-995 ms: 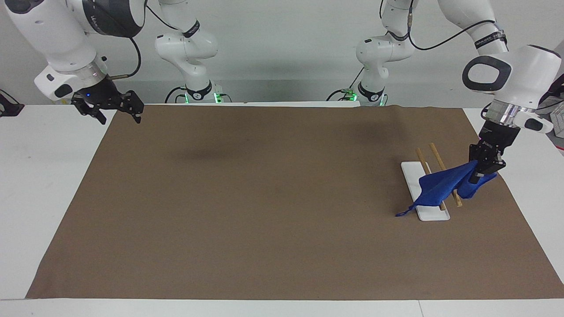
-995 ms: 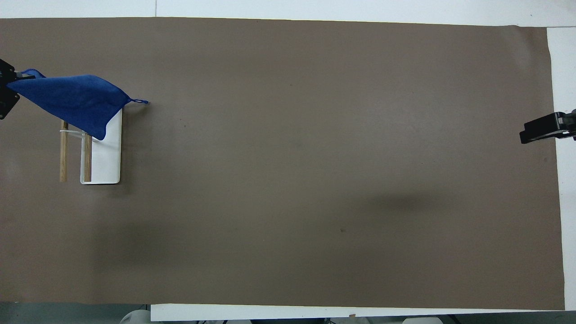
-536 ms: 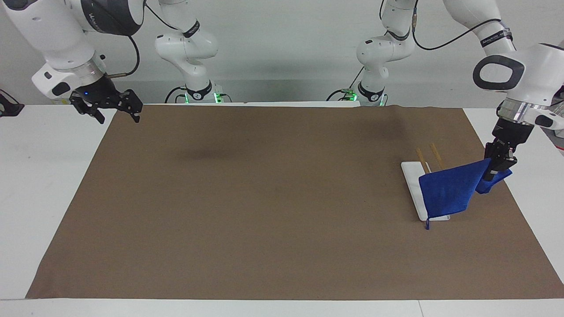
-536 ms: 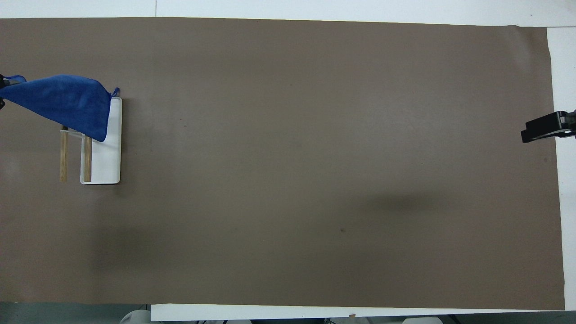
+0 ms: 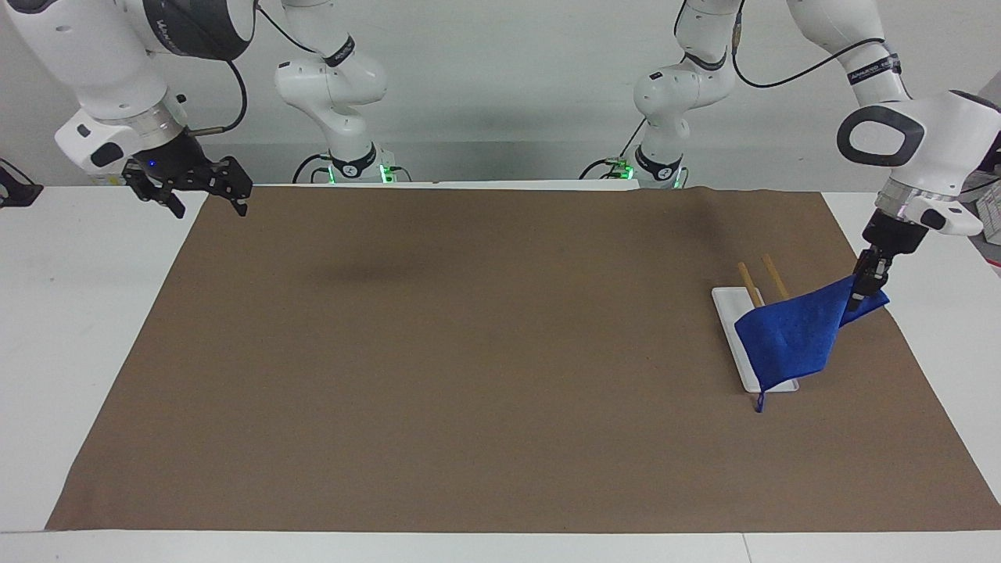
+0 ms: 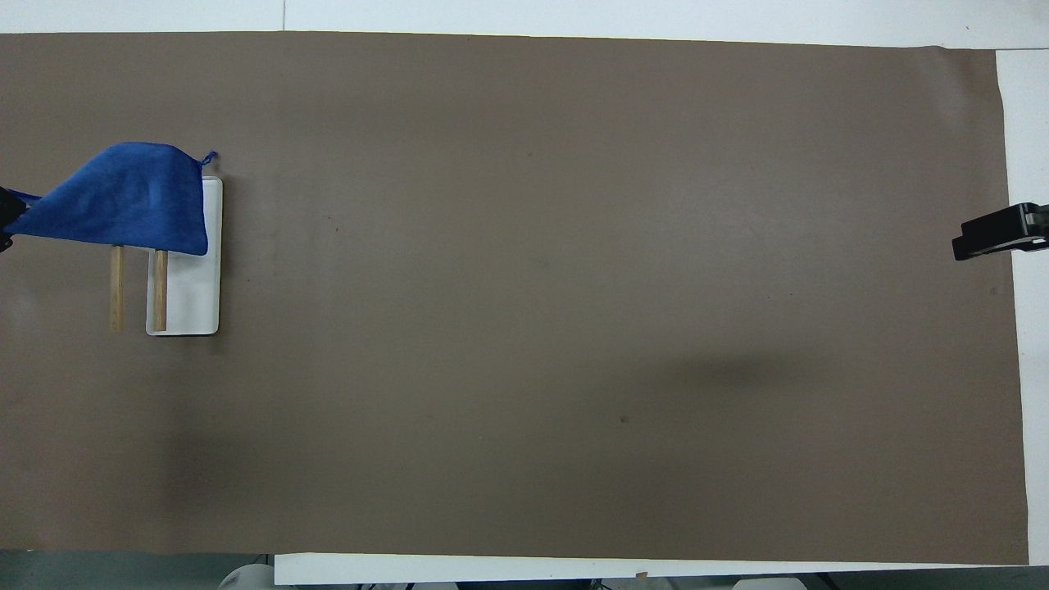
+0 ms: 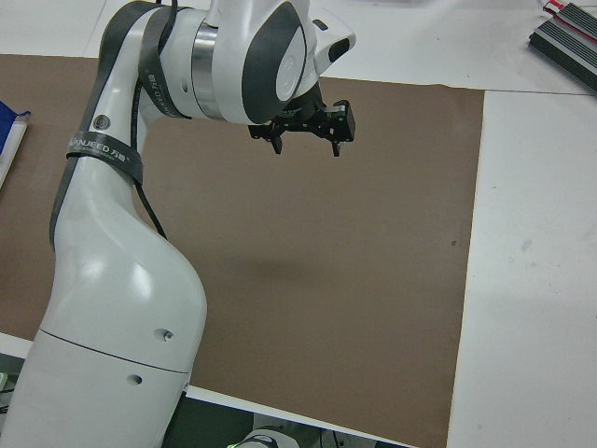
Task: Right arm passes towel to left arm to hang
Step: 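Drape the towel over the white rack with the left gripper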
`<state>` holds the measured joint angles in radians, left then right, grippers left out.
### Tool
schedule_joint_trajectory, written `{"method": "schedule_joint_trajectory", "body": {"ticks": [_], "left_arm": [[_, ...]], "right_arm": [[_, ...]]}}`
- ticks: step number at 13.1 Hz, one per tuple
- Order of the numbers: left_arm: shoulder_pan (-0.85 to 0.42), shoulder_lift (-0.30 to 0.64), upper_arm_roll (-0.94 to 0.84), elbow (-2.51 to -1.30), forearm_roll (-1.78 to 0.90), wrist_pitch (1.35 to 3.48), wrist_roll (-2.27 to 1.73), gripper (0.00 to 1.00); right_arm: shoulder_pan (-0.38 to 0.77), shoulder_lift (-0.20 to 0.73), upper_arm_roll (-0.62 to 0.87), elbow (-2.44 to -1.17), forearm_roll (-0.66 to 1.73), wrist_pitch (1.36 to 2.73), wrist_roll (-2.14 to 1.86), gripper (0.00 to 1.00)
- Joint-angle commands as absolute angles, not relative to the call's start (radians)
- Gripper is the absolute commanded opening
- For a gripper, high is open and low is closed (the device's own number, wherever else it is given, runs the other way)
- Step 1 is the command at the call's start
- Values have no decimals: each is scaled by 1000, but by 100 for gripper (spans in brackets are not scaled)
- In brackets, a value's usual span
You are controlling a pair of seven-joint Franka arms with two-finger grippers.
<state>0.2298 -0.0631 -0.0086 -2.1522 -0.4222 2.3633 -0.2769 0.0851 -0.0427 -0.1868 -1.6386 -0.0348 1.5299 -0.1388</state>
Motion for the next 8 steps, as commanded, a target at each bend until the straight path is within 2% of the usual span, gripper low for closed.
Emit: {"method": "schedule_joint_trajectory", "body": {"ticks": [1,4,5,6,7,8], "left_arm": [[250,-106,-14,-2187,-422,2319,-107,0],[252,-107,-12,-2215,-407,2327,15,4],[252,-107,-12,-2218,-402,2330,17,10],[253,-106,-12,-2217,-400,2330,17,22],[255,-104,-12,-2211,-399,2330,17,55],[262,-100,-12,-2203,-397,2332,17,97]], "right_arm": [[77,-52,-181,-1640,-29,1516,-135,99],[77,-52,-181,-1643,-29,1523,-133,99],[77,-52,-181,-1644,-29,1525,-132,99],[77,-54,-181,-1651,-29,1529,-117,99],[77,-60,-181,-1660,-29,1532,-85,99],[77,-61,-179,-1664,-29,1535,-68,99]]}}
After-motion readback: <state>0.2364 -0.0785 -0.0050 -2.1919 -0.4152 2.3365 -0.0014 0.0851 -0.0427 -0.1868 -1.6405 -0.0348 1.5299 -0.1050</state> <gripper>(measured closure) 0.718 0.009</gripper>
